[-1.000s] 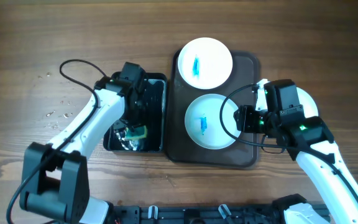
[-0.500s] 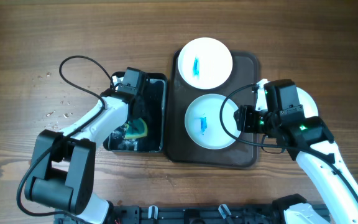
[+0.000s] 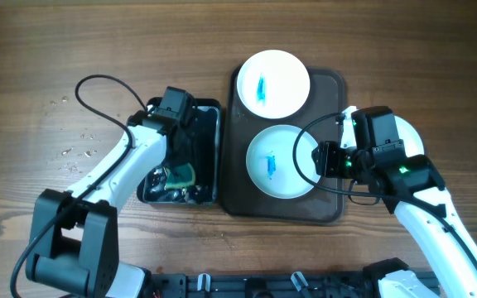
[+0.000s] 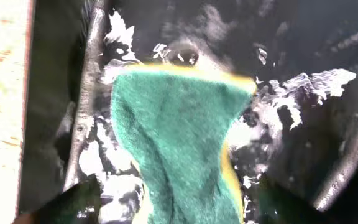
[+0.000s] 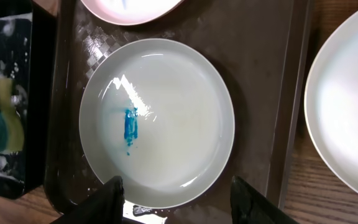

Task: Clean dirty plates on tray and stack at the side
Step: 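Grasp the green sponge with the left gripper and lift it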

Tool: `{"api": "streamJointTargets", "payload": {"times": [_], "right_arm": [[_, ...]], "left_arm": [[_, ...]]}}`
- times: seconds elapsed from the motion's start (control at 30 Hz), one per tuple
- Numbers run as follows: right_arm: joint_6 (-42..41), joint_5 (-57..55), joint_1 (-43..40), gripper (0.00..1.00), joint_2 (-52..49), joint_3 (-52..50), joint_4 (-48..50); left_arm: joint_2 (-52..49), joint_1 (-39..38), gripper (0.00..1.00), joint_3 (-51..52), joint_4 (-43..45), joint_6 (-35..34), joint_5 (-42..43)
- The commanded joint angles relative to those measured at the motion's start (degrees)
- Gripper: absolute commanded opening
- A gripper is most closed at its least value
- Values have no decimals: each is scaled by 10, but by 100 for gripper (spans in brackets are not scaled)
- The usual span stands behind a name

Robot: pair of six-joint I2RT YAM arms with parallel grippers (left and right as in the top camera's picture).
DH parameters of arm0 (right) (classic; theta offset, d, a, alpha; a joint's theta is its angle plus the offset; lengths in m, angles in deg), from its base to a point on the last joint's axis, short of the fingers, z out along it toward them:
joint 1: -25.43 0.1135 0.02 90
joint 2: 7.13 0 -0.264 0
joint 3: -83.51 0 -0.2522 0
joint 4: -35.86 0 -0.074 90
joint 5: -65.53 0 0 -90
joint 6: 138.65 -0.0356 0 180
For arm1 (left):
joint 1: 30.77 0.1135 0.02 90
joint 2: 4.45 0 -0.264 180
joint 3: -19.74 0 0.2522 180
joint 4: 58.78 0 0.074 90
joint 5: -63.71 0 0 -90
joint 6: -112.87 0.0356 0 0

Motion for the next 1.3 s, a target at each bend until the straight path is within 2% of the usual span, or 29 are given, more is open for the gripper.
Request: {"api": "streamJointTargets", "payload": {"times": [0.0, 0.07, 0.13, 0.17, 0.2, 0.37, 0.6, 0.63, 0.7, 0.77, 0.9, 1.0, 1.17, 1.27], "right_arm": [[10, 7, 2, 55, -3, 10, -4], [10, 7, 2, 55, -3, 10, -7], [11, 7, 2, 55, -3, 10, -10], [11, 5, 2, 55, -3, 9, -13], [11, 0, 2, 55, -3, 9, -14], [-28, -57, -1, 55, -14, 7, -20], [-25, -17, -43, 58, -92, 7, -20], [-14, 6, -49, 54, -107, 7, -20], [-3, 27, -58, 38, -137, 7, -20], [-3, 26, -63, 37, -160, 7, -14], [-3, 26, -66, 36, -195, 7, 9], [-1, 27, -66, 32, -219, 7, 18], [79, 83, -66, 28, -264, 7, 56], [56, 63, -66, 28, -287, 7, 66]], "left_arm": [[0, -2, 48, 35, 29, 1, 30], [-8, -2, 35, 58, 64, 1, 31], [-12, -2, 18, 81, 101, 1, 30], [-12, -2, 6, 93, 121, 1, 30], [-12, -2, 4, 93, 124, 1, 30], [1, -2, 4, 66, 88, 19, 31], [54, -2, 4, -64, -49, 64, 31], [63, -2, 4, -91, -73, 71, 31], [76, -2, 4, -136, -111, 85, 31], [84, -4, 4, -173, -136, 94, 40], [88, -22, 4, -200, -153, 94, 47], [85, -30, 4, -200, -158, 94, 47], [85, -50, 4, -200, -151, 91, 52], [83, -59, 4, -200, -135, 91, 97]]}}
